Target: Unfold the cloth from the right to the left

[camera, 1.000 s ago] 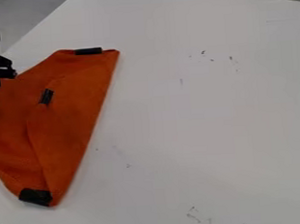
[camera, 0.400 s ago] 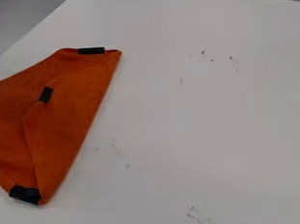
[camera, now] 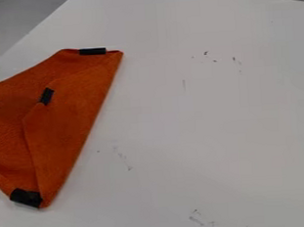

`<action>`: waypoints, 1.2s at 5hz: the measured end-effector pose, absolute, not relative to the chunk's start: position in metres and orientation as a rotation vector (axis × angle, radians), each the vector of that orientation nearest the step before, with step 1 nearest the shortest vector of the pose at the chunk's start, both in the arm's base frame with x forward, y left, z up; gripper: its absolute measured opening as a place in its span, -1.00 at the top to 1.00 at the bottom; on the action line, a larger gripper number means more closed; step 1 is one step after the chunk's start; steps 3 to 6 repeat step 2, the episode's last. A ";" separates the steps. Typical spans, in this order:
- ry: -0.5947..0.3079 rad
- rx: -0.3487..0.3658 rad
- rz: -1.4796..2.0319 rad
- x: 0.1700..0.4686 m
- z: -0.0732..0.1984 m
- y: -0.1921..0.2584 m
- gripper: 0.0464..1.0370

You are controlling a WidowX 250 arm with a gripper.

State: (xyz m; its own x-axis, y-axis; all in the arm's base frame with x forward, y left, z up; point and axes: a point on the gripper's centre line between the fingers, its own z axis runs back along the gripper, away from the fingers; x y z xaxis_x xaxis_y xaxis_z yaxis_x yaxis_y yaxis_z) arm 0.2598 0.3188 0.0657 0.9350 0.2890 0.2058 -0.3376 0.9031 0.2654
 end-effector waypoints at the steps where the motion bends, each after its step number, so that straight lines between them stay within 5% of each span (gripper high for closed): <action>1: -0.149 0.210 0.313 0.263 0.054 0.283 -0.93; 2: -0.149 0.184 0.293 0.262 0.053 0.255 -0.93; 6: -0.149 0.184 0.293 0.262 0.053 0.255 -0.93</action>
